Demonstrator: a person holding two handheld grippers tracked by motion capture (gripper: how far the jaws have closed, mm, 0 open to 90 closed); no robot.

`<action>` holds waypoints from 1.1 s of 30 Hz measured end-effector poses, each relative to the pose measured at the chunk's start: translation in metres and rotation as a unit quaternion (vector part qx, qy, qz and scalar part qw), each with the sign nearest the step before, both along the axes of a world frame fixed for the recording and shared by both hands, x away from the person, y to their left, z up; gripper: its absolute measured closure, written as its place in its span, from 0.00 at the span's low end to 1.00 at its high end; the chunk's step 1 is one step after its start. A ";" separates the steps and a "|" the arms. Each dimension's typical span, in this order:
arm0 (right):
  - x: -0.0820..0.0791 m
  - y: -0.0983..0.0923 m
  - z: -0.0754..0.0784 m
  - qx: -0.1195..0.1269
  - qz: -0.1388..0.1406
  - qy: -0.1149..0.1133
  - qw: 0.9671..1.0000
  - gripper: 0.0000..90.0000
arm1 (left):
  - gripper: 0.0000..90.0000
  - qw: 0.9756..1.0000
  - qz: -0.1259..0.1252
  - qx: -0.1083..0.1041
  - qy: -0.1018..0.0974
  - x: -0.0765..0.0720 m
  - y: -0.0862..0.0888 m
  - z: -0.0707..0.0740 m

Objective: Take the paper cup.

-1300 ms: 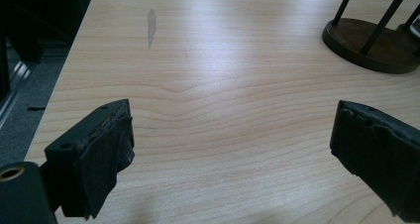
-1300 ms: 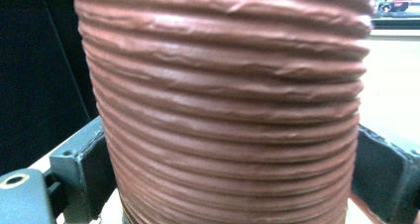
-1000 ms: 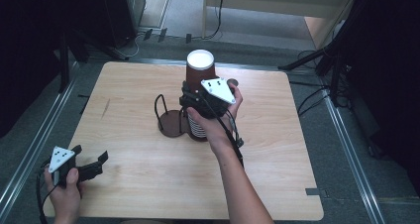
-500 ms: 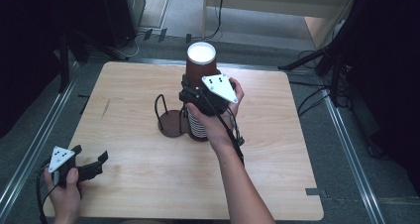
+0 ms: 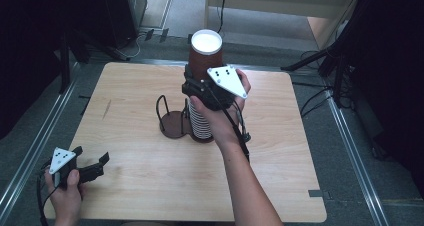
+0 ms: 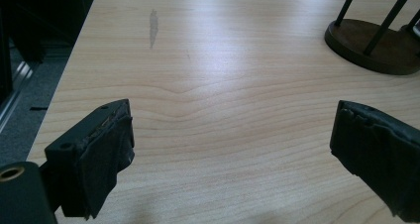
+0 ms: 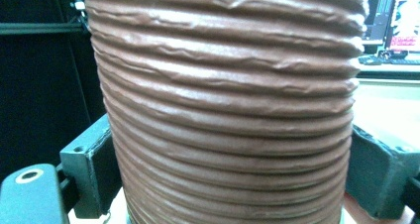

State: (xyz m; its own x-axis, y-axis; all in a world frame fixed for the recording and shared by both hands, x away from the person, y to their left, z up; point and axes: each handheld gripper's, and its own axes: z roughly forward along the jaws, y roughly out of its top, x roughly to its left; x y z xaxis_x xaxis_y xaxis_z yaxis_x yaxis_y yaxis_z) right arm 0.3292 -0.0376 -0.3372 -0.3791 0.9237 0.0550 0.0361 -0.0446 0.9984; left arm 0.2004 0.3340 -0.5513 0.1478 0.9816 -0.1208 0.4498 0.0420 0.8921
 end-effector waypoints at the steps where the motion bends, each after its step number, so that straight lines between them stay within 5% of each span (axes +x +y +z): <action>1: -0.001 0.000 0.002 0.001 0.001 -0.002 1.000 0.12 | 0.04 1.000 0.000 0.000 0.000 0.000 0.000 0.000; 17: -0.013 -0.019 0.032 0.020 -0.003 -0.031 0.999 0.12 | 0.04 1.000 -0.001 0.003 0.001 0.000 -0.001 0.000; 33: -0.018 -0.057 0.029 0.024 -0.033 -0.033 0.999 0.11 | 0.07 1.000 0.002 0.008 0.002 0.000 -0.001 0.000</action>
State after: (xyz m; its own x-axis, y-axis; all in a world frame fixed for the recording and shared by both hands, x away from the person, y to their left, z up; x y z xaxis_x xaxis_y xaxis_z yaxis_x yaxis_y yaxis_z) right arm 0.3114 -0.0950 -0.3078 -0.3216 0.9438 0.0761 -0.0344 -0.0920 0.9952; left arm 0.2004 0.3327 -0.5510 0.1434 0.9840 -0.1053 0.4525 0.0295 0.8913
